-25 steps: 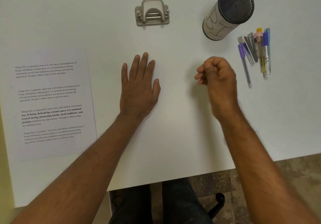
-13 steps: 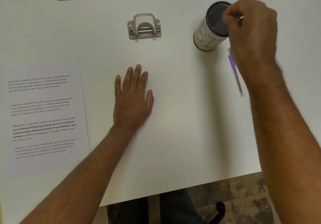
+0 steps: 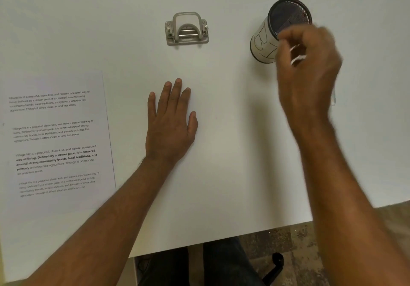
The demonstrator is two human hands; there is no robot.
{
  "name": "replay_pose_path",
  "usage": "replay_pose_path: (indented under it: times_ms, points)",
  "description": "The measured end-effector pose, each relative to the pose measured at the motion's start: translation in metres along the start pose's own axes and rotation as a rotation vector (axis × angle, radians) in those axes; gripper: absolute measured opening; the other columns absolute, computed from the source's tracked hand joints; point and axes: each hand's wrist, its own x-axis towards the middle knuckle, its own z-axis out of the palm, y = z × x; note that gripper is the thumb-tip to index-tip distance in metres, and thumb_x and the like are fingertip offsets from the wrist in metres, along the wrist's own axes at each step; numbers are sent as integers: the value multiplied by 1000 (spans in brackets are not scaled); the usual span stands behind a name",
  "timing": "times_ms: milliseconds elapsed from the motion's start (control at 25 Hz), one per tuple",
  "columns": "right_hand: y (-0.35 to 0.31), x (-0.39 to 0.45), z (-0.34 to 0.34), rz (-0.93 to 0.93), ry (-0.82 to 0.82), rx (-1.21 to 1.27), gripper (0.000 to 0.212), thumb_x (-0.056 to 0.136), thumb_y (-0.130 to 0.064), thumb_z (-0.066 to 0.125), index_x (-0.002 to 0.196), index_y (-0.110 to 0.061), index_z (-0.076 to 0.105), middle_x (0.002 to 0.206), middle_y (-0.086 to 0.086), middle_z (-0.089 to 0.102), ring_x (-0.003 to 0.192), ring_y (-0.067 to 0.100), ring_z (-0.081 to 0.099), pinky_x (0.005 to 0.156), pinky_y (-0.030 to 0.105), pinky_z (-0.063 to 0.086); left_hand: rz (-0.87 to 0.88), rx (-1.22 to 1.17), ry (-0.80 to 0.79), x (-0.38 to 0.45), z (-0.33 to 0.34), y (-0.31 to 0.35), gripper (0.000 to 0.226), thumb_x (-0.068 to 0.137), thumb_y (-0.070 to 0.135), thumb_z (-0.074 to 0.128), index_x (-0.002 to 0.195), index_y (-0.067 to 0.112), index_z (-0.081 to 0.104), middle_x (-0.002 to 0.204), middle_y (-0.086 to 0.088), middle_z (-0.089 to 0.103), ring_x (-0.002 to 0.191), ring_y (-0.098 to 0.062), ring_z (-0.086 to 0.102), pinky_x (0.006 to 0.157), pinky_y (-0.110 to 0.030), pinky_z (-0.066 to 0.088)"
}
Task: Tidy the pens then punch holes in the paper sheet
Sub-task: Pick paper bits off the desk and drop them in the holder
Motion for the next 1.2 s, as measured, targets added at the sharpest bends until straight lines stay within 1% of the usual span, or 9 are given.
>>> replay_pose_path:
  times_ms: [120, 240, 400, 560, 680, 800, 1040, 1120, 1200]
  points:
    - [5, -79, 22, 152, -176, 85, 11, 98, -17, 64, 101, -19, 75, 98, -3, 66, 73, -1, 57, 72, 15, 50, -1, 0, 3, 0, -1, 1, 60, 106, 39, 33, 161, 16, 33, 174, -7, 22, 162, -25, 16, 131, -56, 11]
    - [13, -132, 40, 210, -342, 64, 12, 99, -18, 68, 108, -18, 75, 104, -5, 68, 89, 4, 64, 86, 26, 56, 3, 6, 6, 1, 0, 0, 60, 106, 39, 34, 161, 16, 33, 174, -7, 23, 162, -26, 17, 131, -56, 11]
    - [13, -140, 53, 150, -354, 35, 20, 98, -27, 72, 117, -22, 75, 108, -8, 68, 101, 10, 65, 90, 28, 56, 4, 10, 12, 0, 2, -1, 59, 107, 39, 35, 161, 16, 33, 174, -7, 23, 162, -26, 18, 131, -56, 11]
    - [8, -134, 57, 167, -345, -20, 13, 98, -28, 72, 109, -26, 77, 104, -12, 71, 99, 9, 66, 86, 33, 58, 3, 17, 18, 0, 1, -1, 59, 107, 39, 36, 162, 15, 33, 173, -8, 23, 162, -27, 18, 131, -56, 11]
    - [6, -131, 60, 165, -343, -68, 7, 99, -26, 69, 102, -26, 76, 101, -12, 70, 95, 8, 65, 81, 29, 57, 13, 12, 30, -1, 2, -1, 59, 107, 38, 36, 161, 15, 34, 173, -8, 25, 162, -27, 19, 131, -56, 12]
    - [3, -133, 63, 94, -335, -160, 9, 103, -23, 62, 100, -21, 70, 100, -8, 66, 91, 11, 61, 73, 24, 51, 14, 4, 35, -1, 3, -2, 58, 108, 38, 37, 161, 15, 34, 173, -8, 24, 162, -26, 19, 131, -56, 12]
    - [-3, -140, 74, 40, -367, -336, 17, 106, -8, 47, 107, -11, 64, 103, 8, 61, 88, 24, 55, 68, 37, 48, 9, 10, 31, 0, 4, -3, 58, 108, 39, 38, 161, 16, 34, 173, -7, 24, 162, -26, 18, 131, -56, 11]
    - [-5, -141, 71, 71, -402, -314, 20, 103, -4, 44, 106, -11, 61, 105, 7, 58, 90, 22, 52, 71, 35, 46, 10, 10, 29, 0, 3, -3, 59, 108, 40, 37, 161, 16, 34, 173, -7, 24, 162, -27, 18, 131, -56, 11]
    - [-6, -135, 63, 210, -414, -152, 22, 100, 1, 39, 102, -14, 55, 107, 5, 53, 91, 18, 48, 77, 35, 47, 11, 12, 25, 0, 3, -2, 59, 108, 39, 36, 161, 16, 33, 173, -7, 23, 162, -27, 18, 131, -56, 11]
